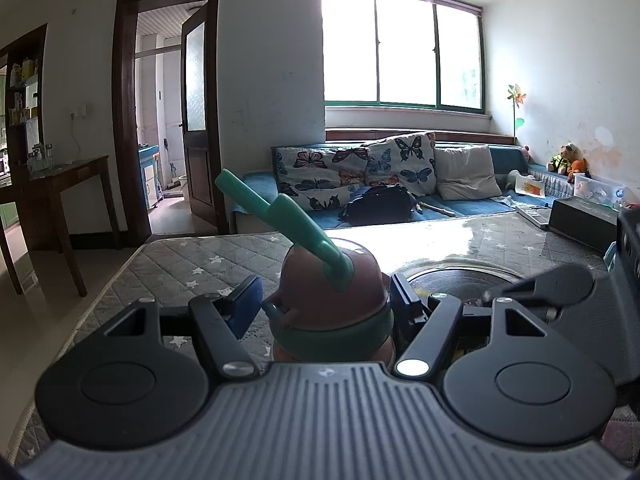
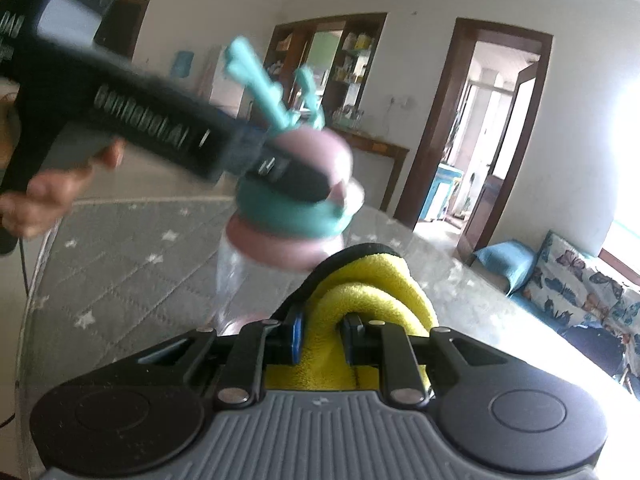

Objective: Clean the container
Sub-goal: 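Rub the yellow cloth up and down the bottle's side with the right tool, then wipe the bottle's lower body with the cloth in the right tool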

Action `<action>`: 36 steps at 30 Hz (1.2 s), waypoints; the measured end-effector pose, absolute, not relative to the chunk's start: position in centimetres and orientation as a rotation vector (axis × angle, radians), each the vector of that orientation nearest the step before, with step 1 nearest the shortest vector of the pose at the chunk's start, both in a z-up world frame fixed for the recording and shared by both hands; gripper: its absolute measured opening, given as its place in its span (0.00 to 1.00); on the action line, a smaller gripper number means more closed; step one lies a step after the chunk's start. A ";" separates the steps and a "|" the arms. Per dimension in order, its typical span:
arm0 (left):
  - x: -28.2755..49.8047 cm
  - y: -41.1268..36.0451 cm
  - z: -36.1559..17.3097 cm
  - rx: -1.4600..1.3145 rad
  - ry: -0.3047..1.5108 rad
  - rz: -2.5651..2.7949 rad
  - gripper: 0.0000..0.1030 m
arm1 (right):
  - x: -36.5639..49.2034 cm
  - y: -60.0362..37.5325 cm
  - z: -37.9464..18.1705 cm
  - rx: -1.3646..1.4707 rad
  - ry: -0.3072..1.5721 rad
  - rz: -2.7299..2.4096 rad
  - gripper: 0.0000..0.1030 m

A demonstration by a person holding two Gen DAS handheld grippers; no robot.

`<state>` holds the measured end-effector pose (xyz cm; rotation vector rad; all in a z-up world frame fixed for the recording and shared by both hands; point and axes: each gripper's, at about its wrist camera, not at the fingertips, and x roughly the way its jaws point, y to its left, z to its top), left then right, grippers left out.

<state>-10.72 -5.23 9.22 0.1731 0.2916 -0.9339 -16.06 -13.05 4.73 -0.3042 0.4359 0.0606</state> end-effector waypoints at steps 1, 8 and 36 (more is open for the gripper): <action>-10.7 -5.1 9.2 0.172 0.291 -0.934 0.67 | -16.0 -12.9 4.4 -0.302 0.443 0.065 0.19; -10.6 -4.1 9.1 0.167 0.294 -0.928 0.67 | -15.9 -12.0 2.1 -0.312 0.495 0.096 0.19; -12.1 -4.5 9.0 0.213 0.285 -0.971 0.67 | -15.2 -15.2 7.1 -0.268 0.360 0.028 0.19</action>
